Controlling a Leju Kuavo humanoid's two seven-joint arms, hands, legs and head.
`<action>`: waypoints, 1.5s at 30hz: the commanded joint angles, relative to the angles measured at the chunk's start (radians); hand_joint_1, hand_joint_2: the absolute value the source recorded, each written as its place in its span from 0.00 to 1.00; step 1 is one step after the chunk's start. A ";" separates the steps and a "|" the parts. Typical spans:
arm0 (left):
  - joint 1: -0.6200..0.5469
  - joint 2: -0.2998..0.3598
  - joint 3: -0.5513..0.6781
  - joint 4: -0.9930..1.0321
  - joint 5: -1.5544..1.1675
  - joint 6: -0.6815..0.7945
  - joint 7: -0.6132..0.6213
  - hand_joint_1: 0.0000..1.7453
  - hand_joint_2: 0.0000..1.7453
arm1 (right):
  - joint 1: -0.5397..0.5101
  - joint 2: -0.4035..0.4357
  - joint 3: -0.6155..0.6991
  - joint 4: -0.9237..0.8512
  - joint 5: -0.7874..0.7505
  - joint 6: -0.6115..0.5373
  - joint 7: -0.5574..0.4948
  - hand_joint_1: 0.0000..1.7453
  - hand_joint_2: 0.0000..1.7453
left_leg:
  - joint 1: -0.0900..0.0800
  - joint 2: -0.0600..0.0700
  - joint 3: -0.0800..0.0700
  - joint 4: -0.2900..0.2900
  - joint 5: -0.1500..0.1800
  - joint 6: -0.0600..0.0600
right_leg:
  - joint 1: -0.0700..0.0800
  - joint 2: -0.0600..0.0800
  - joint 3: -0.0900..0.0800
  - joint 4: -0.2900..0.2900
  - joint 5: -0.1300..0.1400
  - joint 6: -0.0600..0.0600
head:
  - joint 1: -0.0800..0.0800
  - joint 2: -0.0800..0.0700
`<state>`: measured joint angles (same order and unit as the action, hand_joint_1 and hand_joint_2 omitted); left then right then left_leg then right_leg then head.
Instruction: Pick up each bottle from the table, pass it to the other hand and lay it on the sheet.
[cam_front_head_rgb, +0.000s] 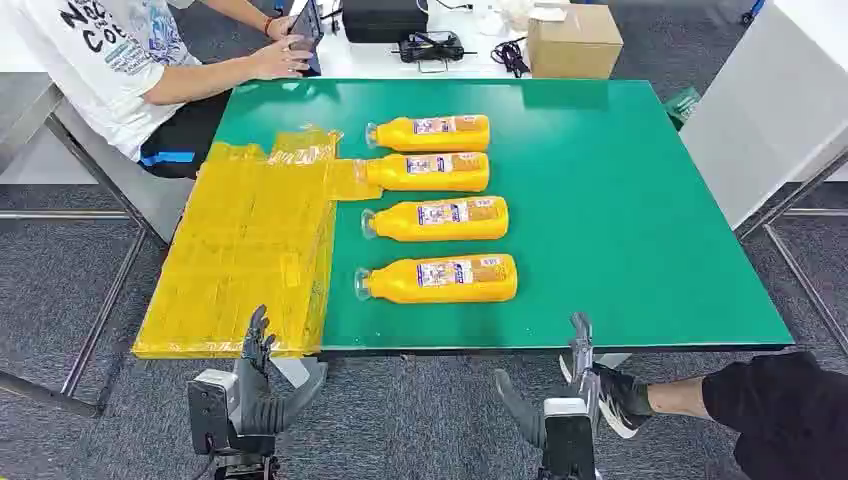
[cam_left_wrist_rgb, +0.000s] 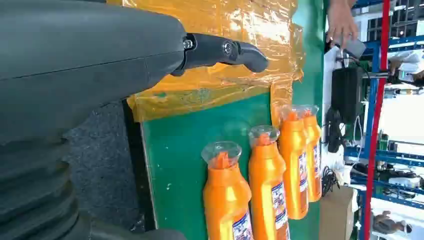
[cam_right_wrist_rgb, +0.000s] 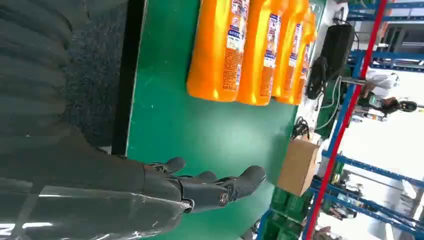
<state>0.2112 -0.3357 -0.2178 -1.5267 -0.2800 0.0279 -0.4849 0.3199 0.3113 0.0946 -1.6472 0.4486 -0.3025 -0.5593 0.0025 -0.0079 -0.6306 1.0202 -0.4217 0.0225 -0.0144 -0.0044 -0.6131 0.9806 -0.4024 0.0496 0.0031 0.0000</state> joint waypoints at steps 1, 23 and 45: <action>-0.003 -0.013 0.011 0.008 0.008 -0.034 0.013 0.00 1.00 | -0.043 0.038 -0.050 -0.002 0.029 0.035 0.041 0.00 1.00 | 0.000 0.002 0.005 -0.001 -0.002 -0.001 | 0.000 0.001 0.004 0.000 -0.002 -0.002 | 0.000 0.000; -0.037 -0.013 0.018 0.021 -0.020 -0.060 0.043 0.00 1.00 | -0.078 0.038 -0.023 -0.061 0.183 0.027 0.060 0.00 1.00 | 0.000 0.001 0.002 0.000 -0.001 -0.001 | 0.000 0.001 0.001 0.000 0.000 -0.001 | 0.000 0.000; -0.125 -0.013 0.041 0.115 -0.064 -0.126 0.014 0.00 1.00 | -0.544 -0.028 -0.238 0.150 0.457 0.152 0.358 0.00 1.00 | 0.001 0.003 0.011 -0.002 -0.001 0.000 | 0.001 0.003 0.010 -0.003 0.000 -0.002 | 0.000 0.000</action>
<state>0.1576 -0.3407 -0.1885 -1.5282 -0.3643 -0.0721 -0.4639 0.0040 0.3037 -0.0057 -1.7457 0.8915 -0.1923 -0.2587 0.0024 -0.0076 -0.6291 1.0204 -0.4202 0.0233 -0.0144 -0.0043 -0.6113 0.9808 -0.4015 0.0501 0.0031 0.0000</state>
